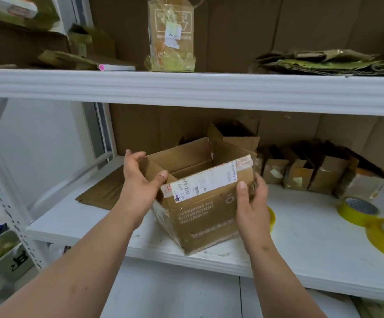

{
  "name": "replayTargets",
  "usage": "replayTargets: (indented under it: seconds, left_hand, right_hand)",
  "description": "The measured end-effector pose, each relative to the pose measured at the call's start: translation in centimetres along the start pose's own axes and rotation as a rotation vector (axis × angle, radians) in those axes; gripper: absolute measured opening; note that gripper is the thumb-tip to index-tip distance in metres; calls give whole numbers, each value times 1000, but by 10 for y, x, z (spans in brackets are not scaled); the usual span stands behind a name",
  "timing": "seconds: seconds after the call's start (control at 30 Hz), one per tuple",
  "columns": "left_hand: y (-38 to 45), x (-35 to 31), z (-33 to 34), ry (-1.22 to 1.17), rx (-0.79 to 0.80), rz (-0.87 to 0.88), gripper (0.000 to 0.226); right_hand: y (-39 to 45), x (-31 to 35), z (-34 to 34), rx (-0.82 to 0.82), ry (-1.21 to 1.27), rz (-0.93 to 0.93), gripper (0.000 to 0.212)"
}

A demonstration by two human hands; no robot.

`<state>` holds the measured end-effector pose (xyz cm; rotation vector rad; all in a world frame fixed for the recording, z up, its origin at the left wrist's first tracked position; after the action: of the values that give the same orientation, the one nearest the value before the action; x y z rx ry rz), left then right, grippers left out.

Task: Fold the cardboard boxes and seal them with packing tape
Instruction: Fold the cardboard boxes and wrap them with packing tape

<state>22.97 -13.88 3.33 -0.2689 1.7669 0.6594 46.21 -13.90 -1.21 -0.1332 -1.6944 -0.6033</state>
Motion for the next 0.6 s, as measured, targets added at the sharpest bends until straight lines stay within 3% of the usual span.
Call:
replayTargets:
  seconds: [0.07,0.13,0.2,0.23,0.37,0.43,0.6]
  left_hand:
    - [3,0,2,-76,36,-80,61]
    - [7,-1,5,-160,109,-152,45]
    - [11,-2,8,-214,185,-225,28]
    - [12,0,8,-247,221,-273,30]
    - [20,6,4,-376,401,-360,82]
    - [24,2,5,-398,469,-380,97]
    - [30,-9,13,-314,571,-364,103]
  right_hand:
    - [2,2,0,45,-78,-45,65]
    - [4,5,5,102,-145,-87,66]
    - [6,5,9,127,-119,-91,63]
    - [7,3,9,129,-71,-80,60]
    - [16,-2,6,136,153,28,34]
    - [23,-1,9,143,167,41,26]
    - [32,4,17,159,194,40,47]
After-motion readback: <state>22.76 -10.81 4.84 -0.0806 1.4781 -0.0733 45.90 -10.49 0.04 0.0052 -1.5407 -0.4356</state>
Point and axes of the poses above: each hand's wrist, its own y-axis towards the middle knuckle, its own z-axis out of the palm, x = y × z, the point moved 2 cm from there along y, towards the middle knuckle, and after that the axes turned 9 degrees about -x, right-handed, at the moved point
